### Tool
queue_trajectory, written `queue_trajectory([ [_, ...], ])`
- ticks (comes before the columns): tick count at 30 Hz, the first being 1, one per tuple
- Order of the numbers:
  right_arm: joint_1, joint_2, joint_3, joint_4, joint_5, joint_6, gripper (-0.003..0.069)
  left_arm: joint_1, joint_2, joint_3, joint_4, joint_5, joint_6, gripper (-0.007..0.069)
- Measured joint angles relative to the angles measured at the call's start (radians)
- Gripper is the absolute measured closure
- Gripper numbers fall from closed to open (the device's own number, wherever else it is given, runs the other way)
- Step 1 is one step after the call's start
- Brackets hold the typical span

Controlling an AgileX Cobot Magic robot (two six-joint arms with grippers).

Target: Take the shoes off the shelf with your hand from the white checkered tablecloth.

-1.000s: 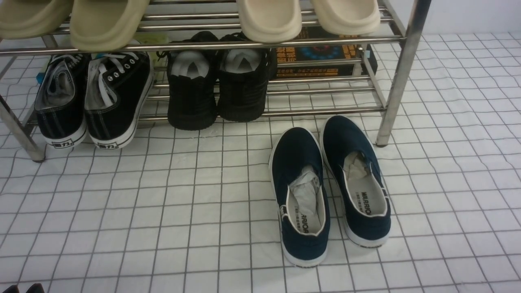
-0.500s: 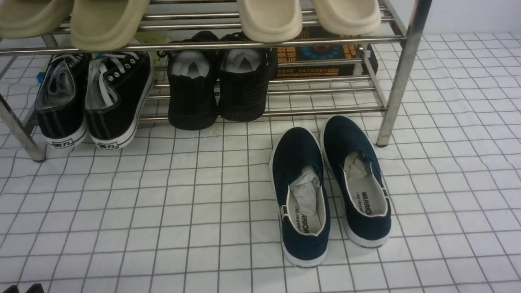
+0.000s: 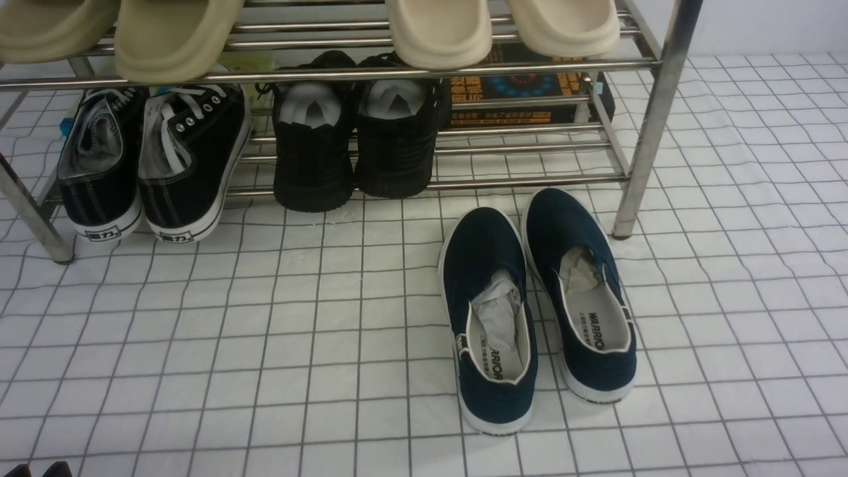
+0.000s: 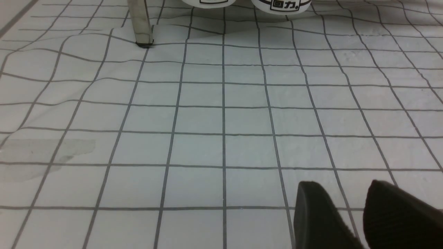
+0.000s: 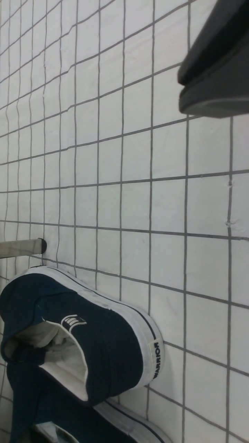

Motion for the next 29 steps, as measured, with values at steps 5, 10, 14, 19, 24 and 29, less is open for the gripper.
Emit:
queue_trajectory([
  [5, 0.000, 0.000, 0.000, 0.000, 0.000, 0.000, 0.0592, 0.000, 0.000, 0.000, 0.000, 0.000, 0.000, 0.0384],
  [10, 0.000, 0.000, 0.000, 0.000, 0.000, -0.001, 0.0585, 0.000, 0.000, 0.000, 0.000, 0.000, 0.000, 0.0384],
  [14, 0.000, 0.000, 0.000, 0.000, 0.000, -0.001, 0.0579, 0.000, 0.000, 0.000, 0.000, 0.000, 0.000, 0.0384],
  [19, 0.000, 0.000, 0.000, 0.000, 0.000, -0.001, 0.0571, 0.000, 0.000, 0.000, 0.000, 0.000, 0.000, 0.0384],
  [24, 0.000, 0.000, 0.000, 0.000, 0.000, -0.001, 0.0565, 0.000, 0.000, 0.000, 0.000, 0.000, 0.000, 0.0384],
  [29, 0.000, 0.000, 0.000, 0.000, 0.000, -0.001, 0.0563, 0.000, 0.000, 0.000, 0.000, 0.000, 0.000, 0.0384],
])
